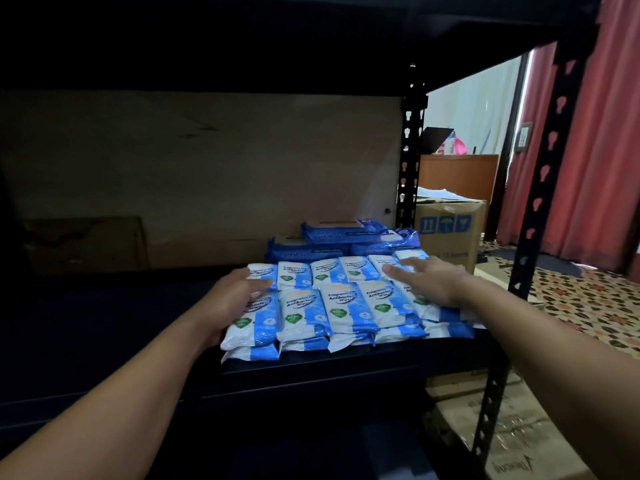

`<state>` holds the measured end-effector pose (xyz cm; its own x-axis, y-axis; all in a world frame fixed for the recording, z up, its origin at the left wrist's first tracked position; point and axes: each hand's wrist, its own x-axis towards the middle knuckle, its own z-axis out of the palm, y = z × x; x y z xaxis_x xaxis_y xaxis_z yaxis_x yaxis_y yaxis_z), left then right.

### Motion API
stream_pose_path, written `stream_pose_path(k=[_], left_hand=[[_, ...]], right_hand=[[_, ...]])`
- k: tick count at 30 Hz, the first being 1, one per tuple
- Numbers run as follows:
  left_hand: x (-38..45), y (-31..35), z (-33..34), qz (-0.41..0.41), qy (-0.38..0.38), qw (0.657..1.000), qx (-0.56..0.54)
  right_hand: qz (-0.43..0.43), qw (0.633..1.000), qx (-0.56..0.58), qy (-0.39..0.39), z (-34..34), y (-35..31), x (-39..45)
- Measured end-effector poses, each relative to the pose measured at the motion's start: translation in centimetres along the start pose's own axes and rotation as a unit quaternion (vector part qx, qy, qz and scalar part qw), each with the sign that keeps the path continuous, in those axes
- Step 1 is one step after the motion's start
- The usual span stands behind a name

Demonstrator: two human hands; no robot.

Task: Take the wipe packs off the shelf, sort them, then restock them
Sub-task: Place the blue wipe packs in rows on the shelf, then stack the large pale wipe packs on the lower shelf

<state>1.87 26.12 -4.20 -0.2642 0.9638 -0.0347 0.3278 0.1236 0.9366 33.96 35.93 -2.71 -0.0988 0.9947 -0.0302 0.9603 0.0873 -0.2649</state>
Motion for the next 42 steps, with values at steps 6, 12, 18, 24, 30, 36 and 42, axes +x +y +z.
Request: stream_pose_path(k=[6, 12, 18, 24, 30, 36, 42], left_hand=[[1.5, 0.7, 0.0, 0.036, -0.016, 0.968, 0.246], [2.8, 1.0, 1.1, 0.049, -0.097, 0.929, 0.354], [3.2, 1.3, 1.5, 0.024, -0.114, 0.914, 0.388], [2.5, 2.5, 1.8, -0.003, -0.117, 0.874, 0.472], [0.4, 2.6, 2.3, 0.162, -0.059, 0.875, 0.452], [-4.5, 2.6, 6.3, 0.360, -0.106, 0.743, 0.554], [-3.5, 2.0, 8.0, 0.362, -0.080, 0.724, 0.581]], right_hand=[[-0.004, 1.000, -0.023, 0.010, 0.2, 0.2, 1.8], [-0.010, 0.999, -0.027, -0.016, 0.9, 0.2, 2.2], [-0.030, 0.998, -0.047, -0.019, 1.1, 0.4, 2.3], [-0.037, 0.999, -0.022, -0.029, 0.6, 0.3, 2.0], [-0.104, 0.993, 0.003, 0.064, -0.3, -0.6, -2.9], [-0.243, 0.940, -0.182, 0.153, 3.6, 0.4, -7.2], [-0.258, 0.929, -0.209, 0.163, 3.5, 0.3, -6.0]])
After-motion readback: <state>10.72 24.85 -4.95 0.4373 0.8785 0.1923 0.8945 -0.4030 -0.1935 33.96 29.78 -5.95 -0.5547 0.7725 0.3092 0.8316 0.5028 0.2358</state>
